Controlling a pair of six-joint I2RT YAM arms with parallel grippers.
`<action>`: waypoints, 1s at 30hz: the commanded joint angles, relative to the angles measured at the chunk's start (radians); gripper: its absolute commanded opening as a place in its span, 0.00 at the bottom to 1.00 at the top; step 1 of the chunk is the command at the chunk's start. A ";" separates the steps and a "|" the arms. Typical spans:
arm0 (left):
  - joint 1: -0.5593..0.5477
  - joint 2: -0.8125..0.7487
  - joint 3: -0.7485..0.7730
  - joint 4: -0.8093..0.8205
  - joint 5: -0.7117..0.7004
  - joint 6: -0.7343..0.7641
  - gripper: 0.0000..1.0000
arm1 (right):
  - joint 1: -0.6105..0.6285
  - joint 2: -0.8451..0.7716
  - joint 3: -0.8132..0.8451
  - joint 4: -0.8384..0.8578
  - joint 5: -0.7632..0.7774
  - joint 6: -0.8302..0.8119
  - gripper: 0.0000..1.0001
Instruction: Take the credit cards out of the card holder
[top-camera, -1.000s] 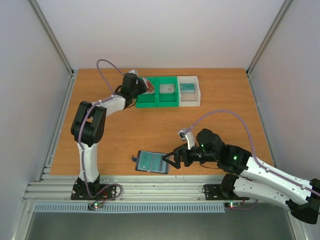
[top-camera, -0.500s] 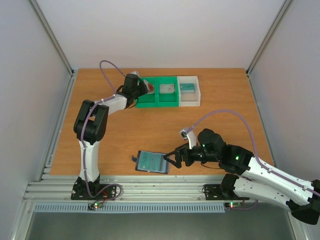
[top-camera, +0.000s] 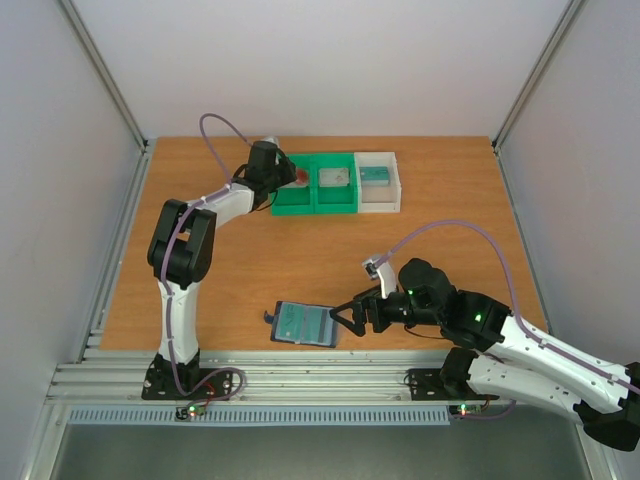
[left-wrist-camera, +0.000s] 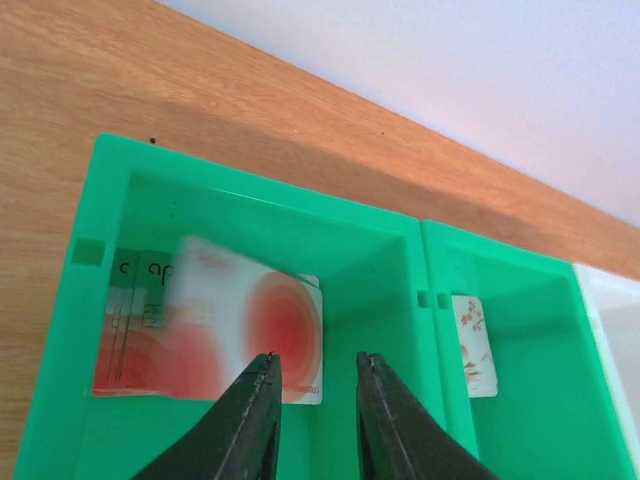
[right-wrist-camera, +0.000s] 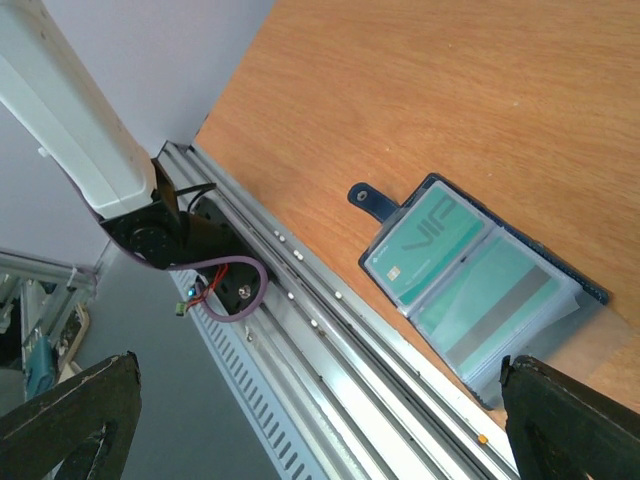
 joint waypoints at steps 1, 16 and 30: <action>0.003 -0.014 0.023 -0.013 -0.009 0.031 0.26 | 0.003 -0.007 0.037 -0.006 0.015 -0.010 0.98; 0.003 -0.257 -0.033 -0.275 0.023 0.093 0.59 | 0.003 0.063 0.096 -0.107 0.124 0.037 0.98; -0.008 -0.694 -0.419 -0.587 0.216 0.096 0.61 | 0.003 0.187 0.046 -0.094 0.121 0.140 0.87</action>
